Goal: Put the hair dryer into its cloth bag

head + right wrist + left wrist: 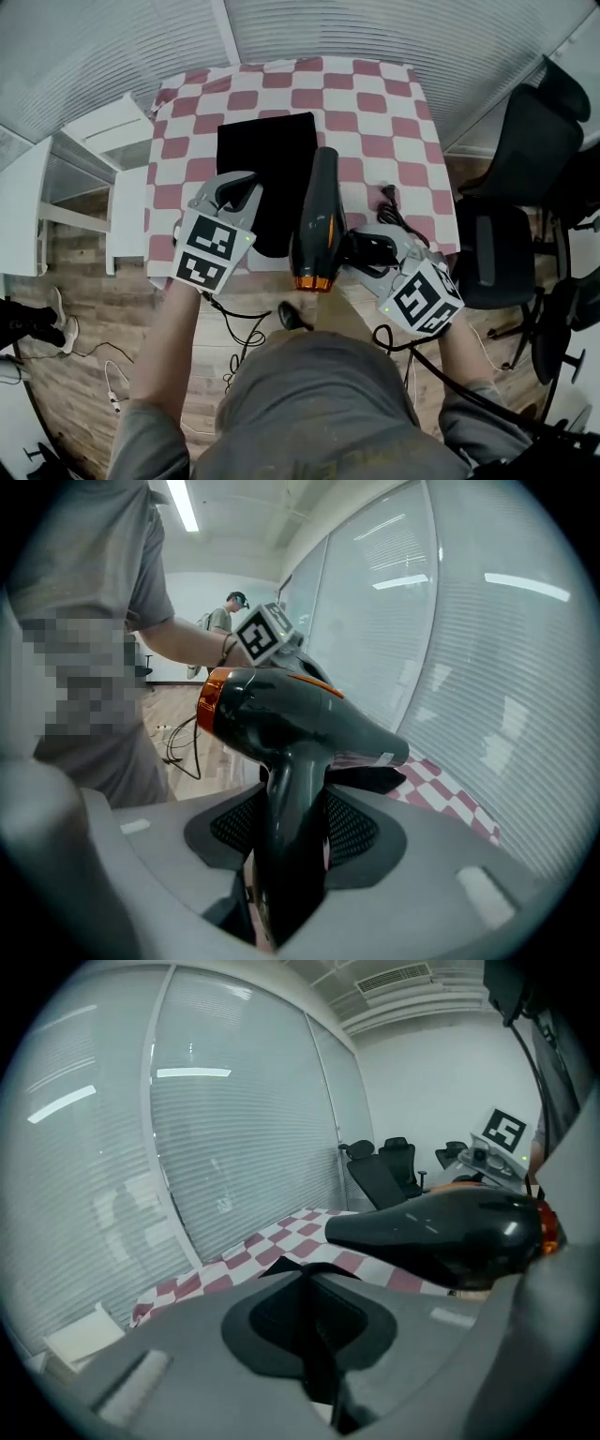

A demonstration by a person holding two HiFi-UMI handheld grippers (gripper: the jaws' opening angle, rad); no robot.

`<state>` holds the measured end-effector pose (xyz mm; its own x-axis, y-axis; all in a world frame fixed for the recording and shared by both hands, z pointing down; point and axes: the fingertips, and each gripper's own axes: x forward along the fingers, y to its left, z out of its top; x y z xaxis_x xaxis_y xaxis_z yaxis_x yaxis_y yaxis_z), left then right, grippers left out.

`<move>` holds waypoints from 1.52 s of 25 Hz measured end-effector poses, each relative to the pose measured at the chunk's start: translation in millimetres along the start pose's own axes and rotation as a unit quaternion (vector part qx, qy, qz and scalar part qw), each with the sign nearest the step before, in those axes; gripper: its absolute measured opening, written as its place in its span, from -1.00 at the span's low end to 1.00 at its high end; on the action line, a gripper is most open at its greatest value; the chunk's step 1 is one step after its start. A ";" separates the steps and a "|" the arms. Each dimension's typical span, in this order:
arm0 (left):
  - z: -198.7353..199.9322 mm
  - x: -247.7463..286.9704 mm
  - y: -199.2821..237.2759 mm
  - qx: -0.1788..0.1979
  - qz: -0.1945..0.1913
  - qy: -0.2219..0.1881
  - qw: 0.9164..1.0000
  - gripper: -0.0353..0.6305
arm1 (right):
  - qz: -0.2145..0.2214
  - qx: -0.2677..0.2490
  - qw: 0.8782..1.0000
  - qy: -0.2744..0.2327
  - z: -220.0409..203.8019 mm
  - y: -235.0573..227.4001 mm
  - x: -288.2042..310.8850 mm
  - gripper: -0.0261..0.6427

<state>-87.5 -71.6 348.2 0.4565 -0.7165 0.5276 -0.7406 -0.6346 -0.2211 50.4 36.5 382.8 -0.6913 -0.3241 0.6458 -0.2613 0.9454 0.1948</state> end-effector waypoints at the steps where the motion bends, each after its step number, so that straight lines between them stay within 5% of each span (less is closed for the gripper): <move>1: -0.7 0.0 1.5 -0.001 0.000 0.001 1.000 -0.86 | 0.009 -0.006 1.000 -0.006 3.6 10.8 0.9 -0.29; 18: -7.0 14.6 17.8 -0.001 -0.015 0.024 1.000 -0.86 | 0.148 -0.091 0.983 -0.063 31.0 102.1 15.9 -0.29; 26: -5.0 6.2 0.3 0.021 -0.029 0.023 0.999 -0.86 | 0.165 -0.036 0.985 -0.043 25.3 87.9 45.4 -0.29; 38: -10.3 -12.0 -19.6 0.005 -0.052 0.020 0.998 -0.86 | 0.138 0.028 0.990 0.021 12.7 46.7 86.2 -0.28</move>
<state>-83.5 -47.5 354.7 0.5106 -0.6348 0.5799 -0.6849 -0.7080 -0.1720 -29.9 52.3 438.2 -0.7139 -0.0506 0.6984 -0.1036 0.9940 -0.0339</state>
